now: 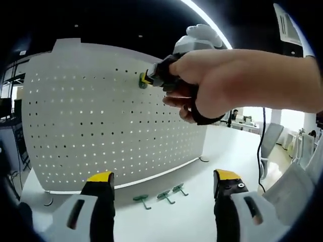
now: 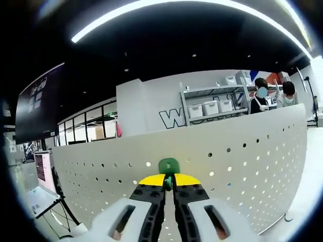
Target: Insert the hook assembly into the mounting plate slot until the hook locks in place.
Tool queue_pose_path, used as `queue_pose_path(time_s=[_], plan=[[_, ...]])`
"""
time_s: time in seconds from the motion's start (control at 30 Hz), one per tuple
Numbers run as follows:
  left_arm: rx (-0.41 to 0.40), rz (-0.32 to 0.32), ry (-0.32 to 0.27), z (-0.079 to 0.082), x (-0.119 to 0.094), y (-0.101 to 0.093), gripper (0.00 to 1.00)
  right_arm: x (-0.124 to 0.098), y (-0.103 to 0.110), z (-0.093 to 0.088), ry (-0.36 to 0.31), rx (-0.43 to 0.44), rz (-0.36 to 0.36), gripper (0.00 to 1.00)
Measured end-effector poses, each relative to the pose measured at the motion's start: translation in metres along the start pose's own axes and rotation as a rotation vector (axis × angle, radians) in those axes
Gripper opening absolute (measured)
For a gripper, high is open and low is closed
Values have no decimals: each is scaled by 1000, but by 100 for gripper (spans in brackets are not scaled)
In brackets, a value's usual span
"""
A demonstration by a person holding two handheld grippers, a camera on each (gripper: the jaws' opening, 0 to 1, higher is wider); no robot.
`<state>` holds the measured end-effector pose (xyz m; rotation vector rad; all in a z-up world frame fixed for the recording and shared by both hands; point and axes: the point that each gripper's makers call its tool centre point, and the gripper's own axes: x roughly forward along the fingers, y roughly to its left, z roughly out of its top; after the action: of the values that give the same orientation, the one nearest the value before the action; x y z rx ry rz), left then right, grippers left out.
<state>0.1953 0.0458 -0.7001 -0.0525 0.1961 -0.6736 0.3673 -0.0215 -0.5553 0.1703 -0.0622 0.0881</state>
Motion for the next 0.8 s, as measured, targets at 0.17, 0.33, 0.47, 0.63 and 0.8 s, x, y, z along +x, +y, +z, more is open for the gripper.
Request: queue_pose_path(time_s=[0.17,0.33,0.47,0.63,0.8], plan=[[2,-1,12,-5,-1,-2,82,0,0,0,4,-4,4,3],[10,-5,12,-4,-1,-4,82,0,0,0,7,4,5,3],[8,1,11,-3,-1,-3,82,-2,0,0,8,-1,18,3],[18,2,7,1,-1,-5,82,-3,1,0,10,16,44,5],[21,5,10,2,-1,-5,82,-4,11,0,9,20,109,14]])
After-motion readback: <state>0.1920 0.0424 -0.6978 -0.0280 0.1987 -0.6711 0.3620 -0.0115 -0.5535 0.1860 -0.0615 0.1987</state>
